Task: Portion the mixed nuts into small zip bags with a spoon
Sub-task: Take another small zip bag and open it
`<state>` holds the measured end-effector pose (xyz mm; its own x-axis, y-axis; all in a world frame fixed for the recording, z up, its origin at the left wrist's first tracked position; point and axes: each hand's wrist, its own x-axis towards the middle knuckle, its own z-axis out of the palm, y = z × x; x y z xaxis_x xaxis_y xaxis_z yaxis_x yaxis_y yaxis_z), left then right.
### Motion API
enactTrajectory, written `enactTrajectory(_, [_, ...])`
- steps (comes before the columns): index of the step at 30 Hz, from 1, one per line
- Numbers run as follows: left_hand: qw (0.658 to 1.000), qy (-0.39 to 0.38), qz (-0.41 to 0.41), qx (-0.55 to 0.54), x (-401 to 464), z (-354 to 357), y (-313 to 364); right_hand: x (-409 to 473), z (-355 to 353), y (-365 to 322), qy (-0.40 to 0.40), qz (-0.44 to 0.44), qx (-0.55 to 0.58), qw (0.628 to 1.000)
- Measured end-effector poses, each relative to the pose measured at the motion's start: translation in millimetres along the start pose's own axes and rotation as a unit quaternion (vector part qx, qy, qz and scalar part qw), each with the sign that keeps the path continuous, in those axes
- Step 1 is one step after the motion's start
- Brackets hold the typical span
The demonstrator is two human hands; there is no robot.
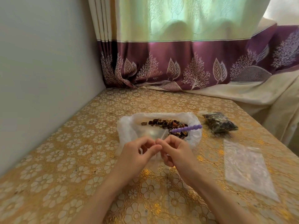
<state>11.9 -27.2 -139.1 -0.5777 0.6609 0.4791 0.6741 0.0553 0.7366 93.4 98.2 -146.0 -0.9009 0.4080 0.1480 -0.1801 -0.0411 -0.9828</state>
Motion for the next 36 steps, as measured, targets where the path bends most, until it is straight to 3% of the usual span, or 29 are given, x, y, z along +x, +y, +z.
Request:
enactTrajectory(3, [0.999, -0.014, -0.025, -0.035, 0.7, -1.6, 1.8, -1.1, -0.9, -2.4, -0.003, -0.010, 0.001, 1.000])
enactTrajectory(7, [0.999, -0.018, -0.031, -0.004, -0.2, -3.1, -2.0, -3.0, 1.1, -3.6, -0.016, -0.010, 0.003, 1.000])
enactTrajectory(17, [0.995, -0.031, 0.063, 0.069, -3.4, -0.4, 6.6, -2.7, 1.7, -1.8, 0.005, -0.026, -0.011, 1.000])
enactTrajectory(26, [0.996, -0.082, 0.026, -0.004, -1.3, -6.8, 2.3, -1.9, 0.7, -2.2, -0.038, -0.094, -0.073, 0.992])
enactTrajectory(32, [0.994, -0.065, 0.070, 0.053, -1.4, -6.6, 0.4, -3.4, 1.2, 0.6, -0.032, -0.121, -0.147, 0.981])
enactTrajectory(36, [0.992, -0.022, 0.090, 0.084, -0.8, -2.2, 3.3, -3.5, 2.1, -2.9, -0.037, -0.118, -0.119, 0.985])
